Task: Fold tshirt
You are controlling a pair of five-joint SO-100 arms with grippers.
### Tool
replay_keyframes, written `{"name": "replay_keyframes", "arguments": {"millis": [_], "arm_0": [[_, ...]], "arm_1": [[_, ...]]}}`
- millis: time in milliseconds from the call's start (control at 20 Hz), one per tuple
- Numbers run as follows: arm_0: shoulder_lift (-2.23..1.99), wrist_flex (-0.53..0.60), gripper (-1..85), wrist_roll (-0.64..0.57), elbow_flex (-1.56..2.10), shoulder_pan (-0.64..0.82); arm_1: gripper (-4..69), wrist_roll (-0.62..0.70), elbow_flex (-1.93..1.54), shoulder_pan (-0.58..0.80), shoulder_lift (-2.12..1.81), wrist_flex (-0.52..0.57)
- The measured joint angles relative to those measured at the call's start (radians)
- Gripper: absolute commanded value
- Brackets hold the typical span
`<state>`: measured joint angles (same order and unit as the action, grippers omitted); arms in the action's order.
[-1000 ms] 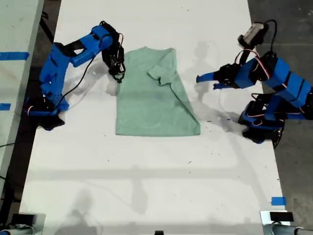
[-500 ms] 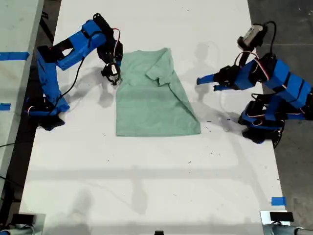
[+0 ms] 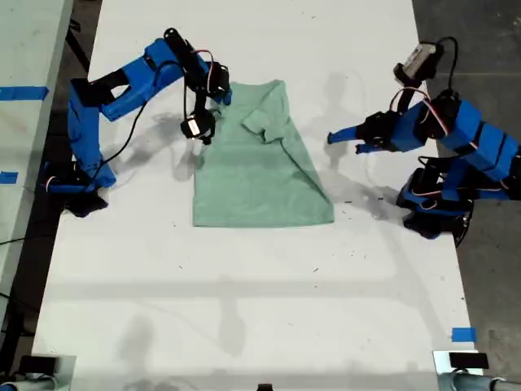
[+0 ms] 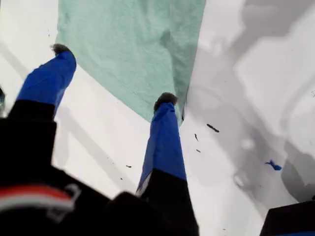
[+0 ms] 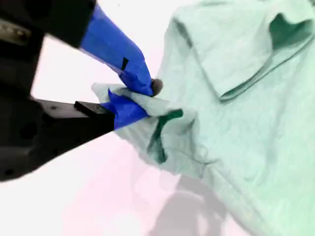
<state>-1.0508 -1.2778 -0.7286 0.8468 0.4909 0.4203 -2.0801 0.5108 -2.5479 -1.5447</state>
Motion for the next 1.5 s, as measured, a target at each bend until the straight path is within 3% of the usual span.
{"name": "replay_keyframes", "arguments": {"millis": [250, 300, 400, 500, 600, 1000, 1300, 1400, 1500], "arm_0": [[0.247, 0.319, 0.0, -0.049, -0.058, -0.143], [0.295, 0.353, 1.7, -0.049, -0.058, -0.146], [0.368, 0.376, 16.1, -0.048, -0.064, -0.138], [0.391, 0.376, 14.4, -0.043, -0.106, -0.120], [0.391, 0.324, 20.4, -0.040, -0.112, -0.109], [0.038, -0.087, 24.7, -0.029, -0.109, -0.052], [-0.233, -0.407, 25.7, 0.092, 0.077, -0.043], [-0.334, -0.391, 25.6, 0.161, 0.253, -0.097], [-0.476, -0.307, 25.5, 0.242, 0.482, -0.176]], "arm_1": [[30.2, -0.006, -0.009, -0.009, 0.000, 0.002], [30.2, -0.006, -0.012, -0.011, 0.000, 0.005], [30.2, -0.009, -0.012, -0.015, 0.000, 0.005], [30.2, -0.012, -0.012, -0.014, 0.000, 0.005], [30.2, -0.012, -0.012, -0.014, 0.000, 0.005], [30.4, -0.012, -0.025, -0.015, -0.002, 0.005], [32.3, -0.012, -0.025, -0.044, -0.002, 0.005], [33.0, -0.012, -0.025, -0.067, 0.006, 0.005], [33.1, -0.009, -0.025, -0.097, 0.029, 0.005]]}}
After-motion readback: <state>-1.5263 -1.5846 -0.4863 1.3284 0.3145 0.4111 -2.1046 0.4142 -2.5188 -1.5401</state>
